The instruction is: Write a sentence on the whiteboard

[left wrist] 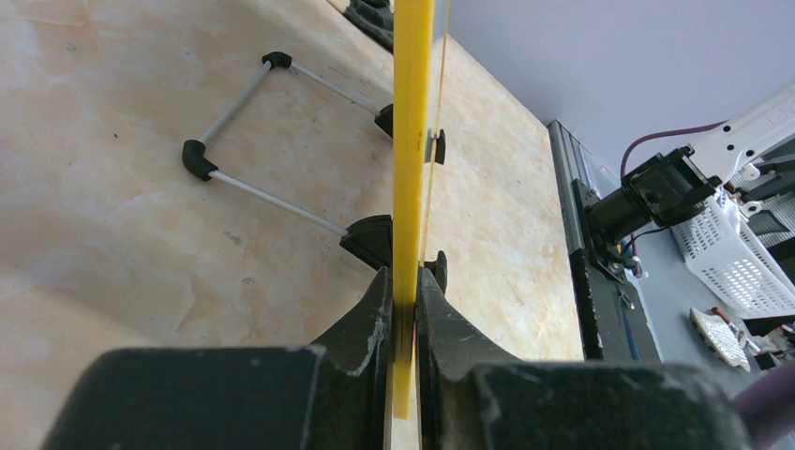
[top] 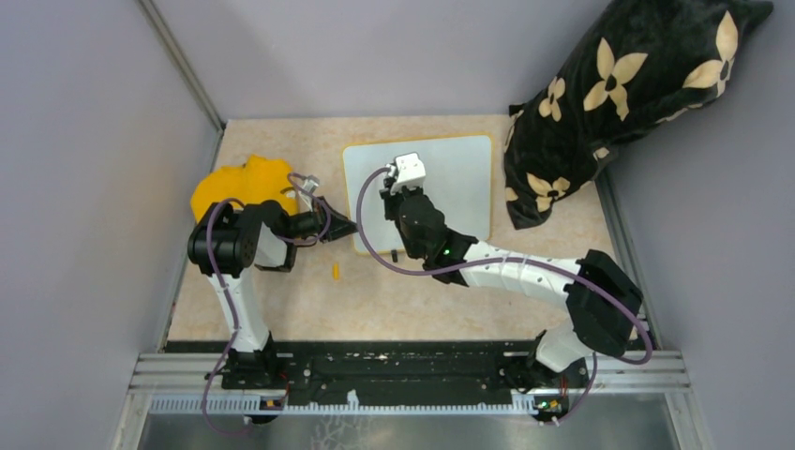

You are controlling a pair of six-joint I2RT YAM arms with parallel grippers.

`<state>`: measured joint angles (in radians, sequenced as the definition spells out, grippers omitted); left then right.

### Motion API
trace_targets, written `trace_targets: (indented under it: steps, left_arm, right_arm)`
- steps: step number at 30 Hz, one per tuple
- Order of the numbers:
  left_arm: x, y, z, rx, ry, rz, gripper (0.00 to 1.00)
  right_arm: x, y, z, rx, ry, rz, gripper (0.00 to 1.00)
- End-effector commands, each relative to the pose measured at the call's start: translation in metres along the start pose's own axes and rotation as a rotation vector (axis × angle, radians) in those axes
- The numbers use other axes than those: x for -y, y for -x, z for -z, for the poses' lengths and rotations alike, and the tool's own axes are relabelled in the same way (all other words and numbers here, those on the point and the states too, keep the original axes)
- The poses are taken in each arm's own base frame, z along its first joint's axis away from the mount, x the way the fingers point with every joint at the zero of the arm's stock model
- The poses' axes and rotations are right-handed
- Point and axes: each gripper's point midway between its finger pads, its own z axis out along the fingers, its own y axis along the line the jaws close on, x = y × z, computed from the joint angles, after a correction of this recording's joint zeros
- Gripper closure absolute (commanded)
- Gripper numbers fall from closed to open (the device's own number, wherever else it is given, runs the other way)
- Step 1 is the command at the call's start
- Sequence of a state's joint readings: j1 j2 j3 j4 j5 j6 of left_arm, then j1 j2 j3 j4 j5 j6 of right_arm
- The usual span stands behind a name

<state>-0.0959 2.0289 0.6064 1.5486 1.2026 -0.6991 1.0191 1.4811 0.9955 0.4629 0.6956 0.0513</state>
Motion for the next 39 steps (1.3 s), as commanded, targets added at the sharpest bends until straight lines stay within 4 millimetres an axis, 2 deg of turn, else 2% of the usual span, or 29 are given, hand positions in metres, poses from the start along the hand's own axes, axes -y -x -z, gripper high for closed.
trace_targets:
  steps: [1,29,39]
  left_arm:
    - [0.01,0.01,-0.003,0.022,-0.035,-0.112,1.0]
    - [0.011,0.007,-0.006,0.014,-0.045,-0.109,1.0]
    - [0.012,0.006,-0.006,0.011,-0.047,-0.108,1.0]
  right_arm:
    - [-0.007,0.029,-0.006,0.062,-0.013,-0.04,1.0]
    - [-0.005,0.005,-0.027,-0.005,-0.054,-0.018,1.0]
    - [-0.014,0.003,-0.031,-0.013,-0.018,-0.015,1.0]
